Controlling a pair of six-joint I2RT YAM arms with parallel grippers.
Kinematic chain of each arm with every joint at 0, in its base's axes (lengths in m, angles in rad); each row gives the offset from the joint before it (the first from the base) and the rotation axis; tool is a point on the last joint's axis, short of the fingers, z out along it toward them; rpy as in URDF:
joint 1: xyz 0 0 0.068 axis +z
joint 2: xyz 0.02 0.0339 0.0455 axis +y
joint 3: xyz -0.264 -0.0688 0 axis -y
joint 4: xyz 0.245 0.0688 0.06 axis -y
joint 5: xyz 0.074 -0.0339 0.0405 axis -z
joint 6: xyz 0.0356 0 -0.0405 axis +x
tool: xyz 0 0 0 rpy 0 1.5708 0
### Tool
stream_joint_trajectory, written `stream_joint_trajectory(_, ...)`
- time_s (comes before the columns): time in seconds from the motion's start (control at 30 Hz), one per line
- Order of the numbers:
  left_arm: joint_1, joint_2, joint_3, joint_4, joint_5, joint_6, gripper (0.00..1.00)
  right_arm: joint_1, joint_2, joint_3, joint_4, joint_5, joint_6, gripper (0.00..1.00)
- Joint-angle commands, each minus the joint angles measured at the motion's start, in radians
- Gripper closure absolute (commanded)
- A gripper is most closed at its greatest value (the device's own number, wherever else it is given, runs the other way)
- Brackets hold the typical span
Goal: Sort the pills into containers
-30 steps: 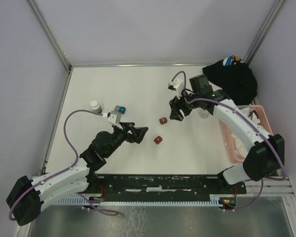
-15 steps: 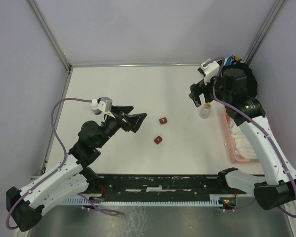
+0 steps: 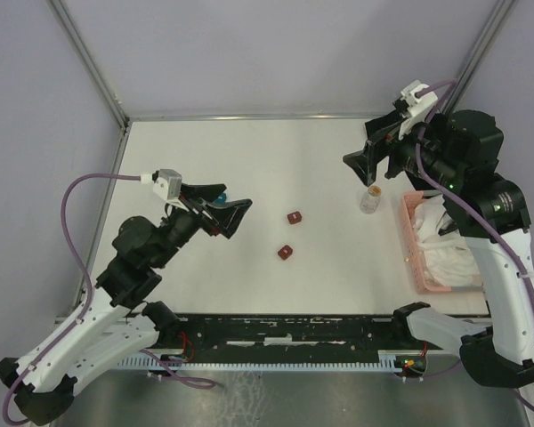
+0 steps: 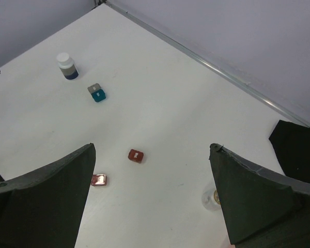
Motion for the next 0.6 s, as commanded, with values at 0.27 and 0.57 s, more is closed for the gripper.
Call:
stream_joint_trajectory(0.27,0.003,-0.077,0.111,-0.101,-0.038,0.045,0.01,0.001,-0.051,0.074,-0.024,0.067,0.201,0.01)
stream_joint_trajectory(0.57,0.004,-0.079,0.085,-0.093,-0.045,0.051,0.01,0.001,-0.056,0.028,-0.001,0.074,0.159,0.01)
